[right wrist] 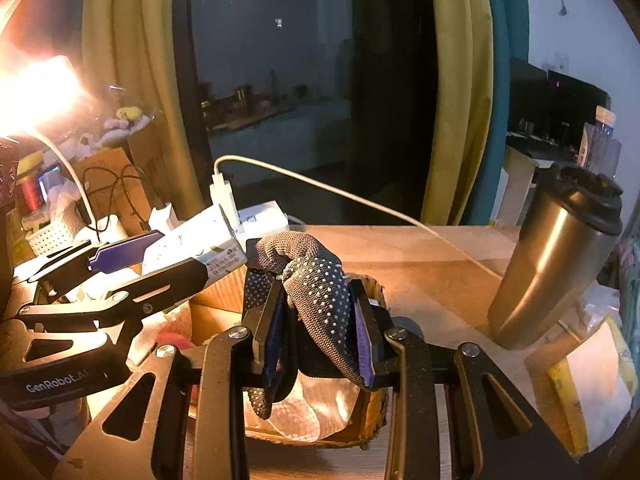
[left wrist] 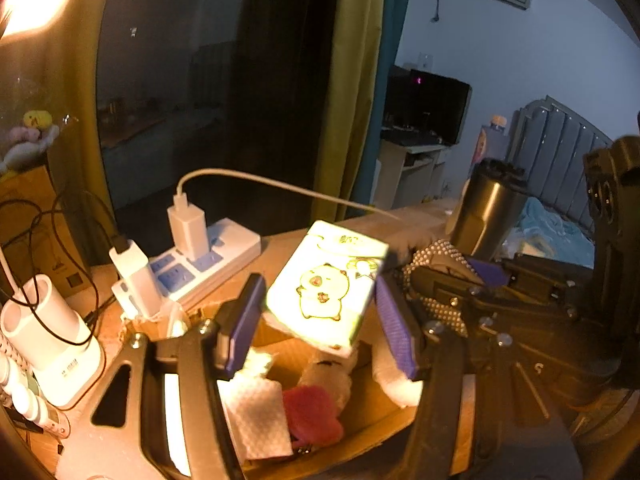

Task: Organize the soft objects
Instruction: 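Lower both grippers into the box and release the tissue pack and gloves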

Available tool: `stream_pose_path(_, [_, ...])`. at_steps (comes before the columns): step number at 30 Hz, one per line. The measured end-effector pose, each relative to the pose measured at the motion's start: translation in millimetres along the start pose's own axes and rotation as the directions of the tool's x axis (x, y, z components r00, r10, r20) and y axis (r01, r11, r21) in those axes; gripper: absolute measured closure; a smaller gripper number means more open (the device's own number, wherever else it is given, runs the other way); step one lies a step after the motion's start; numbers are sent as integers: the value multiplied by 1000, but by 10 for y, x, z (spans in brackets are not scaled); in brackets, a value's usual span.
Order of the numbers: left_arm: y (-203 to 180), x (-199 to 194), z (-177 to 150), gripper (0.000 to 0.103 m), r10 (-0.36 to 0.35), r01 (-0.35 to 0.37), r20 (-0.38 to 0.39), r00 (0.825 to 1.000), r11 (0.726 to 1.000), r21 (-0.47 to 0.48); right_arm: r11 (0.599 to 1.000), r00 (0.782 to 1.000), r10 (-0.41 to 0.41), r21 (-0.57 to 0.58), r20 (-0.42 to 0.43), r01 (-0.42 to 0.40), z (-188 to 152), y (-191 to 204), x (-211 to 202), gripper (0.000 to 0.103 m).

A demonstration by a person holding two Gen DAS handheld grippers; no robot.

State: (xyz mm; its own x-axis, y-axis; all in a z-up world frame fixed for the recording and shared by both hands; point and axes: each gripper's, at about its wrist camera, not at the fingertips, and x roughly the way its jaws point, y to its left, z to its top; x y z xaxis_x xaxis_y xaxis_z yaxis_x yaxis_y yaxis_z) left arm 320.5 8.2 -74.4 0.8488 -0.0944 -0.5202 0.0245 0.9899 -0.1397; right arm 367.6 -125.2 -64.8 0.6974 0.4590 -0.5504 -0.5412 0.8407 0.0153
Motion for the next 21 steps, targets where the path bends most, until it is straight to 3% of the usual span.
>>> stream_pose_path(21, [23,383,-213,44,34,-34,-149,988,999,3,999,991,29,35,-131,-25,-228,-38,394,68])
